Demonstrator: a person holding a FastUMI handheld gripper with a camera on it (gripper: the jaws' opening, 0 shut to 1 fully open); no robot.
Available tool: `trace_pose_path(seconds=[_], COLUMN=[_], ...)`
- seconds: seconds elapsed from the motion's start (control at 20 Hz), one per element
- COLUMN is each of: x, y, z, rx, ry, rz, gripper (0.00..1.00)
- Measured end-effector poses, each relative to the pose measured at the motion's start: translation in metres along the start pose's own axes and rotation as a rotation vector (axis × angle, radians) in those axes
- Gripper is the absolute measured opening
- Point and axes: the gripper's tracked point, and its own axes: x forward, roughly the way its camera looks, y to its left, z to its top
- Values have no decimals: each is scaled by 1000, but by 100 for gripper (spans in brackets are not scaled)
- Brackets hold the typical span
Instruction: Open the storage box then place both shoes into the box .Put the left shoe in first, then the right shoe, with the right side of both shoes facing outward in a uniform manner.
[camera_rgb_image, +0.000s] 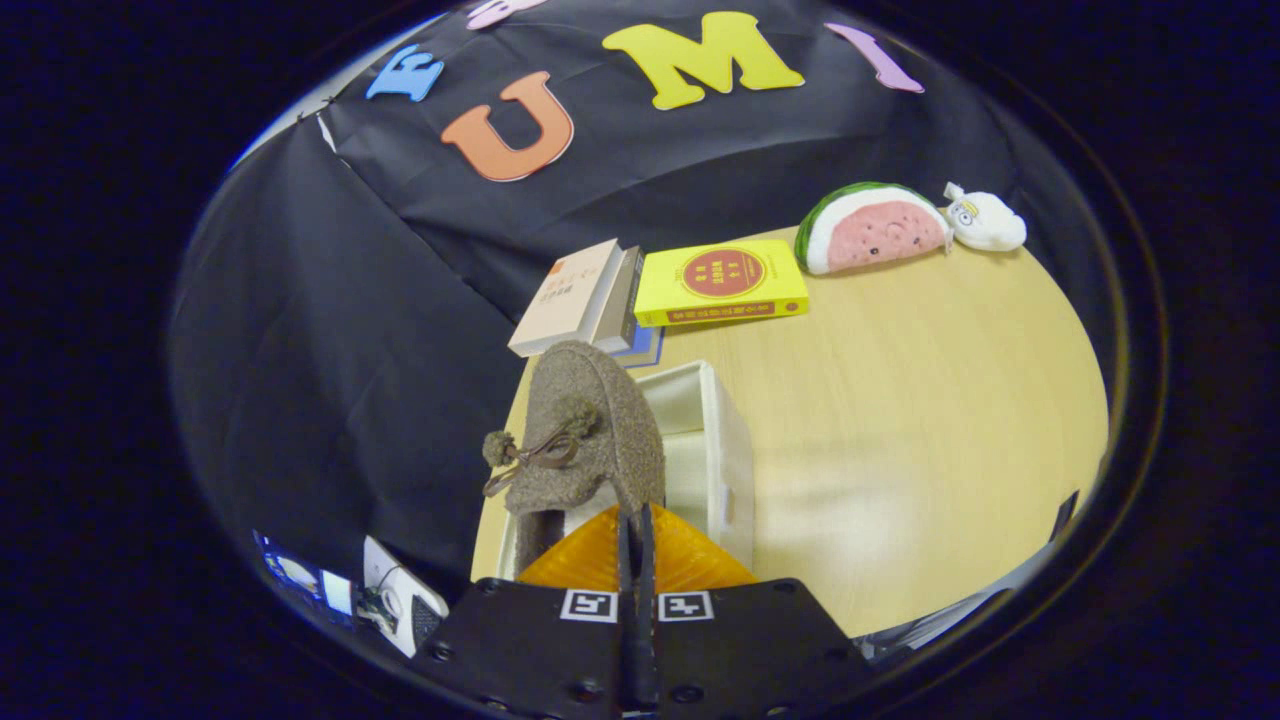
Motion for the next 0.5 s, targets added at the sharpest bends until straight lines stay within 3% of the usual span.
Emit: trace_pose_path(seconds=[0.5], x=[60], y=[-17], z=[-27], rx=[-74], ry=[-165], rz=[-253], gripper=[0])
